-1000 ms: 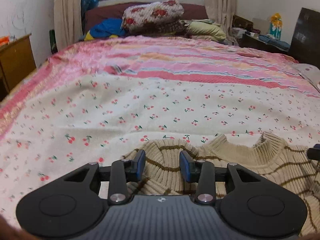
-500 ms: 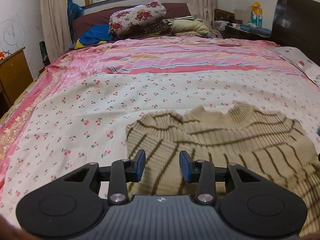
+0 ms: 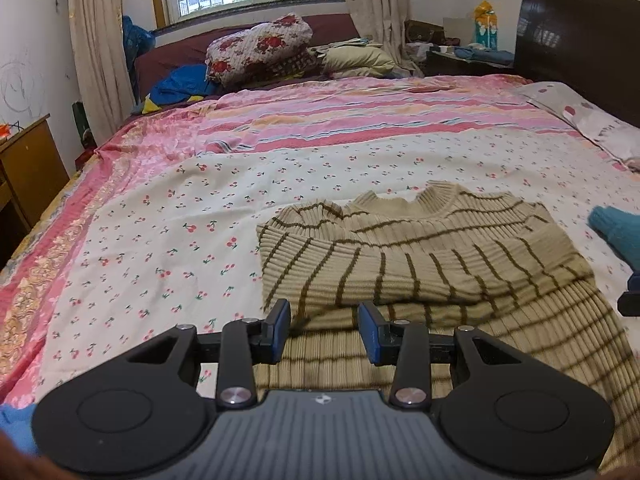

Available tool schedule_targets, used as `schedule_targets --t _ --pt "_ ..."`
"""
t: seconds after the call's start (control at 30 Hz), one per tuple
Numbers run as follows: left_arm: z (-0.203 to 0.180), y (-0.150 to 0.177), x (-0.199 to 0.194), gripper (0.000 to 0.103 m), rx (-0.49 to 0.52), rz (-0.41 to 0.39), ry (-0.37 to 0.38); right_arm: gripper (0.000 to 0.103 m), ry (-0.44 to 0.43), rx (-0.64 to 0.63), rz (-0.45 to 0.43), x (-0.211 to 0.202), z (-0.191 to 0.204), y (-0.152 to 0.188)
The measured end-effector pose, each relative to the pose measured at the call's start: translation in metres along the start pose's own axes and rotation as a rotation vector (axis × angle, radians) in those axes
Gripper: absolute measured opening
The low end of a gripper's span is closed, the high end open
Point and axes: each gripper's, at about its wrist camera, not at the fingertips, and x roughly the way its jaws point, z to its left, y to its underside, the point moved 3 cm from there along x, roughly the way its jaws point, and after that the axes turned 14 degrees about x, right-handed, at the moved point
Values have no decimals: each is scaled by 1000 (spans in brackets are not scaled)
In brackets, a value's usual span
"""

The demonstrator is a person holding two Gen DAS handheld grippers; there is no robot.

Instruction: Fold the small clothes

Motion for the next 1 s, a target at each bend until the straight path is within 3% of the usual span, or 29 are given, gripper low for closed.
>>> schedule_targets --t 0.5,1.0 --pt "-17 37 -41 45 28 25 27 27 6 24 10 -38 -4 39" --pt "-9 129 -59 45 -68 151 56 28 22 85 125 -45 -28 105"
